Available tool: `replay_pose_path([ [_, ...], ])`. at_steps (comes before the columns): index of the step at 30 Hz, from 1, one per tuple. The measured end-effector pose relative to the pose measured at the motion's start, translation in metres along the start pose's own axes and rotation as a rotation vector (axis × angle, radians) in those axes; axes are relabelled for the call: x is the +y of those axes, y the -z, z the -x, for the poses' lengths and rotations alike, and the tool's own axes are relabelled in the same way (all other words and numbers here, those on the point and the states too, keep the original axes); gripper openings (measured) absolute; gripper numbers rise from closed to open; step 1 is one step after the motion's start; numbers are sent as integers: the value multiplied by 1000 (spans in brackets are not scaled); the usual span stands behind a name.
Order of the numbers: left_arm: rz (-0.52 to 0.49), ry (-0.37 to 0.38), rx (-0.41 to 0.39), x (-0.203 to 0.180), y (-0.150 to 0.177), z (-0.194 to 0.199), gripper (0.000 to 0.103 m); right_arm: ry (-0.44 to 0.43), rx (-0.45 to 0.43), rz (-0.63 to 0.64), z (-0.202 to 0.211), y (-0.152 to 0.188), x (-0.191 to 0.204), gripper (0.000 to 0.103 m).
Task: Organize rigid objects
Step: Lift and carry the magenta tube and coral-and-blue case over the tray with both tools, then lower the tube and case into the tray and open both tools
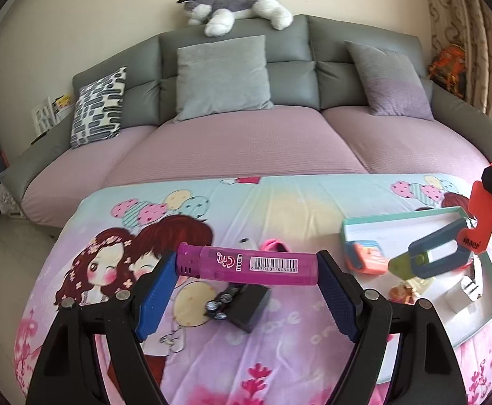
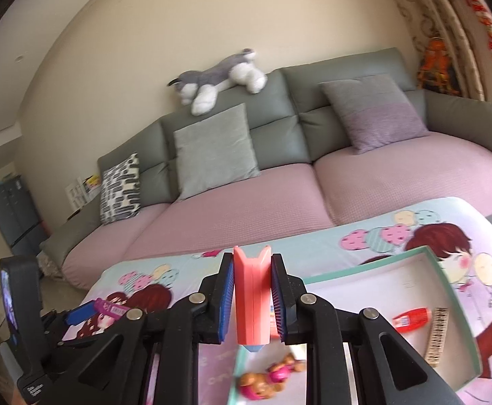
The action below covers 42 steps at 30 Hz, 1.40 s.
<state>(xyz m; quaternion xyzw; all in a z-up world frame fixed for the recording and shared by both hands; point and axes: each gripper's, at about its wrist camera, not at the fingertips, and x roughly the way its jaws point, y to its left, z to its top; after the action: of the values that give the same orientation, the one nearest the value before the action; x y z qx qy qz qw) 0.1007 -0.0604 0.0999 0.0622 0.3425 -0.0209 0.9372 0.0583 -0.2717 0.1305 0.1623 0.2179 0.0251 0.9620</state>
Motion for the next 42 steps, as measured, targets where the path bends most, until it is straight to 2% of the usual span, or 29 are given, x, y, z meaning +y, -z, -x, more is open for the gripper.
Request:
replay_pose_path([
  [4, -49, 36, -3, -32, -7, 1, 82, 59, -34, -54, 12, -7, -28, 22],
  [8, -100, 106, -8, -69, -12, 2, 82, 138, -50, -84, 19, -11, -53, 22],
  [12, -153, 175, -3, -106, -12, 1, 82, 213, -52, -107, 25, -13, -77, 22],
  [19, -216, 244, 30, -152, -7, -12, 82, 315, -19, -133, 27, -10, -109, 22],
  [25, -238, 268, 68, -172, 0, -26, 82, 332, 28, -153, 21, -5, -124, 22],
  [42, -260, 278, 146, -186, 17, -47, 82, 336, 272, -172, -30, 28, -142, 22],
])
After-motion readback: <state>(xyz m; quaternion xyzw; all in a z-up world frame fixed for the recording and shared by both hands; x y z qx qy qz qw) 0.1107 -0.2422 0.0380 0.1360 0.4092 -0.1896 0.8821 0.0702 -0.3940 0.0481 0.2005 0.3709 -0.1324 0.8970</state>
